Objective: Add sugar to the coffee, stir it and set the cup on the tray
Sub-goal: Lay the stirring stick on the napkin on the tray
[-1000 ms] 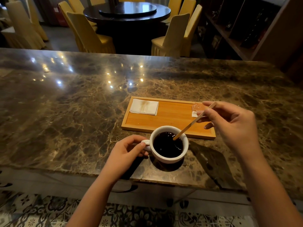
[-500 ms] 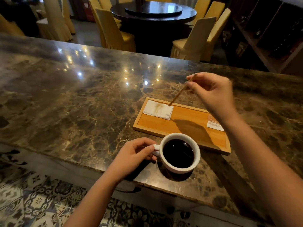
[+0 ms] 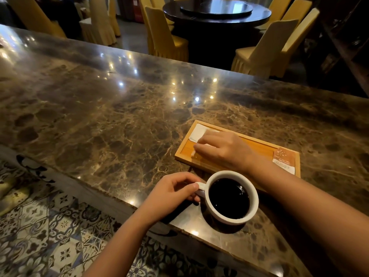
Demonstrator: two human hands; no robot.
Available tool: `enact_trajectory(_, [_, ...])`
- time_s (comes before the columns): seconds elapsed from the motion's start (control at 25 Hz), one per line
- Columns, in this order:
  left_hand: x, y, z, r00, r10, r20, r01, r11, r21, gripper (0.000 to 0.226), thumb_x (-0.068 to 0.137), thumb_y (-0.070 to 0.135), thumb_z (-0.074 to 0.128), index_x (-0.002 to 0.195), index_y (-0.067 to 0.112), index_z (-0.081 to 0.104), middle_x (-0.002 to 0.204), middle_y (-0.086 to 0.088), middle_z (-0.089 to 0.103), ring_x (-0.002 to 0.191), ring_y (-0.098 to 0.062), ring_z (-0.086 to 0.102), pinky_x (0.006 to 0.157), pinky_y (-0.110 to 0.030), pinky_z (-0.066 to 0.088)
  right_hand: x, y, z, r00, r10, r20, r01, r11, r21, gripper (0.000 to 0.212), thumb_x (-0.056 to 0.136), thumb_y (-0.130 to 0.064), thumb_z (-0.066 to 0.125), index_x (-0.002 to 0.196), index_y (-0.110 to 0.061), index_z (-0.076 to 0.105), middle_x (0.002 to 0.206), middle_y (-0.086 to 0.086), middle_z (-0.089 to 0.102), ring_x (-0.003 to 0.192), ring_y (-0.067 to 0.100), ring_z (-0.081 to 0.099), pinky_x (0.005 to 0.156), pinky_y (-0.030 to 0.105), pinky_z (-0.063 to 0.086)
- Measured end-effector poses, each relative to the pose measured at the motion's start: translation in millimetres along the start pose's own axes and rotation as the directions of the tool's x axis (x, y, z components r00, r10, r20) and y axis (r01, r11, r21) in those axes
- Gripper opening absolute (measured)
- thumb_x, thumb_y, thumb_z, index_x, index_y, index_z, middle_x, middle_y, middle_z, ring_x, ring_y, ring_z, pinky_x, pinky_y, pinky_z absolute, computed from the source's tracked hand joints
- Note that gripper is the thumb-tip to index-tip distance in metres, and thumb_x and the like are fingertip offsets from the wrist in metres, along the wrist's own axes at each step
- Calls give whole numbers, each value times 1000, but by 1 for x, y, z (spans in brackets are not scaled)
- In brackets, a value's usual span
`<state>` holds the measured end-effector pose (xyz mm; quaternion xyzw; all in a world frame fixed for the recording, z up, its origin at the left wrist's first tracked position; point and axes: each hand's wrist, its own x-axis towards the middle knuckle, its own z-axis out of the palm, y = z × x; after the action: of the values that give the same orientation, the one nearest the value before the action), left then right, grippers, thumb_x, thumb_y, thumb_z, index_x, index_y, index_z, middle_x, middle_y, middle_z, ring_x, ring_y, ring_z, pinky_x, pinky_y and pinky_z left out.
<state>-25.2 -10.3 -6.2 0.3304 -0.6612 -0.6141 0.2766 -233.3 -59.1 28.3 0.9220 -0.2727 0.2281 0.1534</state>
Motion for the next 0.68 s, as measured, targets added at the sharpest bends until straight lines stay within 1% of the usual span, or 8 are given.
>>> enact_trajectory(0.08, [0,0,0,1000,1,-5,-1,1000,3,16,90,10,55,96,15,68,90,-7,72,75,-16,70,69,-20,54,0,-3,5,998,-42,36,42,999,21,14,87,-7,58,88,4,67,74,19,68,62,29,63,45,35,52])
enact_trajectory(0.16, [0,0,0,1000,-5,-5,5,1000,6,15,90,11,55,96,15,69,88,-4,73,75,-16,70,69,-20,54,-1,-5,10,996,-52,68,50,998,34,18,89,-12,58,84,3,67,71,17,67,60,27,62,43,35,51])
enact_trajectory(0.32, [0,1,0,1000,-8,2,8,1000,13,16,90,11,55,95,17,69,87,1,73,75,-15,70,69,-20,54,-6,-2,10,993,-23,112,21,1000,18,22,92,-19,57,84,0,66,73,14,67,61,26,61,44,35,50])
enact_trajectory(0.44, [1,3,-1,1000,-12,5,12,1000,28,16,89,9,55,95,14,69,86,-1,73,75,-17,70,70,-22,55,-12,3,-1,986,35,163,-27,998,-53,22,91,-18,55,90,1,66,83,18,70,70,29,66,49,37,54])
enact_trajectory(0.48, [1,4,-2,1000,-15,14,14,999,34,15,89,9,54,95,12,68,85,-2,72,74,-17,70,70,-23,56,-15,3,-7,981,86,176,-73,994,-76,20,89,-17,57,91,1,66,86,20,70,73,31,66,52,38,55])
enact_trajectory(0.56, [2,7,-3,998,-24,53,22,999,42,14,90,9,53,96,9,66,80,-1,72,72,-16,69,68,-22,56,-24,-2,-25,953,256,163,-242,965,-100,18,85,-16,61,92,0,66,91,21,69,77,33,65,57,39,55])
enact_trajectory(0.68, [5,10,-6,993,-48,111,40,996,76,14,91,9,52,95,9,65,72,4,72,67,-12,68,63,-19,55,-47,-24,-53,863,504,43,-498,861,-103,24,86,-23,55,95,-4,67,95,18,68,84,32,63,65,38,52])
